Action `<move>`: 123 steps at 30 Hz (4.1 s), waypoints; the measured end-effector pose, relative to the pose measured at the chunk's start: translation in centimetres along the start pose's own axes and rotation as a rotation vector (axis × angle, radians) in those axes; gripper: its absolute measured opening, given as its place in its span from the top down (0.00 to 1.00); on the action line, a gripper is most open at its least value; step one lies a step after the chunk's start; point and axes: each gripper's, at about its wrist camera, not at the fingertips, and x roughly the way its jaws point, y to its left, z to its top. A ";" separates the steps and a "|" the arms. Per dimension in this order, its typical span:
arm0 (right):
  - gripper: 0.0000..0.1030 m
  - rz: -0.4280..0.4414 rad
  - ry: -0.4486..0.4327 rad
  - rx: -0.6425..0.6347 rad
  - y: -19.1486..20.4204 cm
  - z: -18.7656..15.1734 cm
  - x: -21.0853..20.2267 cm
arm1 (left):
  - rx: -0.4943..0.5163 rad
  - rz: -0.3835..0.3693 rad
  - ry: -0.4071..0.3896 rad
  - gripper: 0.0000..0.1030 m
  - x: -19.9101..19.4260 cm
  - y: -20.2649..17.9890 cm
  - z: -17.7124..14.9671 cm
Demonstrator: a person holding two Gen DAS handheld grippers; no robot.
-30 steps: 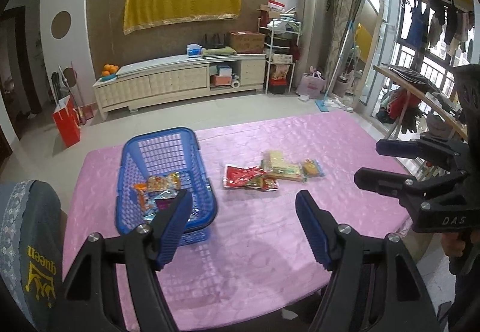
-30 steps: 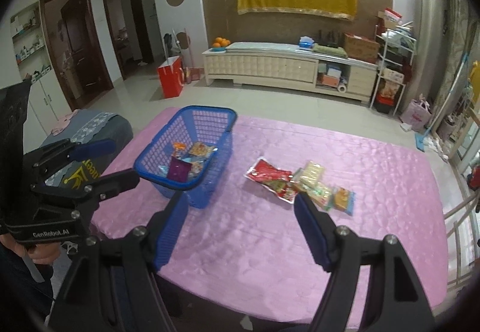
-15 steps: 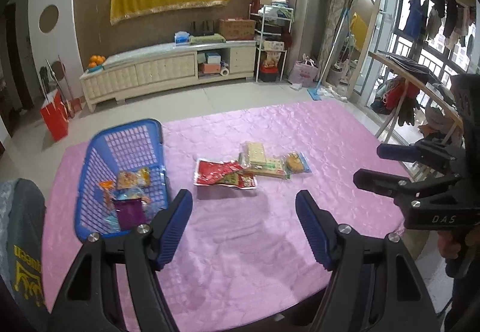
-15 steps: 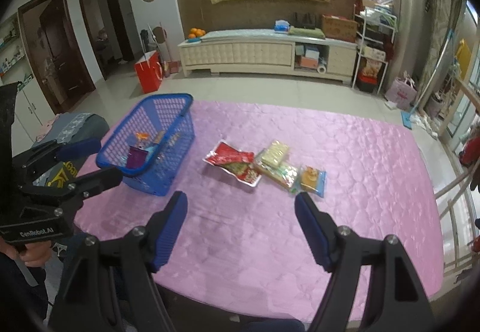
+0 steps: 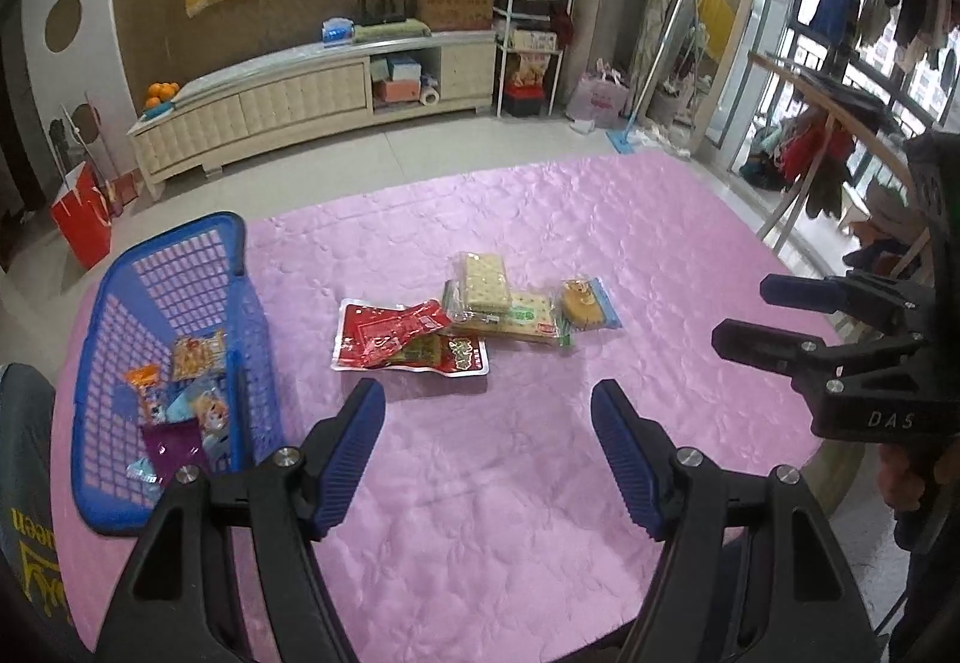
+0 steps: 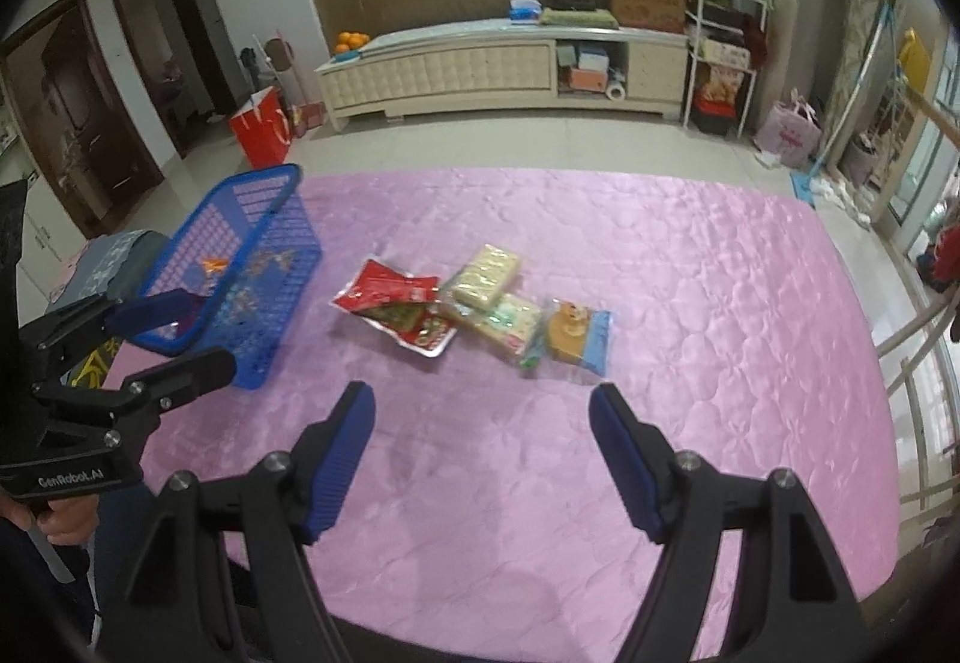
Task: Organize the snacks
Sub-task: 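Withdraw both tools and move them toward the cracker packs and bun bag, then grasp the bread bun bag with the right tool while the left tool grasps the cracker pack, then carry the cracker pack and bun bag over the blue basket with both tools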
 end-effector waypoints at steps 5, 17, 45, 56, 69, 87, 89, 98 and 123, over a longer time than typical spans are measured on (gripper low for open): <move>0.24 -0.018 0.040 0.041 -1.9 1.0 2.7 | 0.021 0.006 0.046 0.33 3.4 0.1 1.3; 0.24 0.039 0.212 0.185 -5.2 3.4 10.5 | -0.007 -0.013 0.198 0.33 10.4 1.5 4.5; 0.31 0.002 0.428 0.272 -8.3 4.2 20.5 | 0.027 0.047 0.348 0.33 19.5 2.1 7.1; 0.50 0.033 0.339 0.242 -9.3 3.9 17.6 | 0.027 0.054 0.351 0.33 19.9 1.5 8.4; 0.50 0.081 0.329 0.306 -11.8 2.4 15.7 | 0.081 0.104 0.349 0.33 23.7 0.0 8.9; 0.50 0.110 0.322 0.293 -10.3 2.5 16.1 | 0.140 0.092 0.341 0.62 25.7 -0.9 7.7; 0.50 0.106 0.324 0.292 -10.2 2.4 15.8 | 0.143 0.085 0.323 0.62 24.7 -1.1 7.5; 0.50 0.090 0.321 0.281 -8.5 2.6 12.8 | 0.133 0.029 0.253 0.62 18.7 -2.6 6.8; 0.50 0.126 0.135 0.064 7.9 4.6 -1.6 | 0.061 0.072 0.002 0.62 -6.9 5.8 0.9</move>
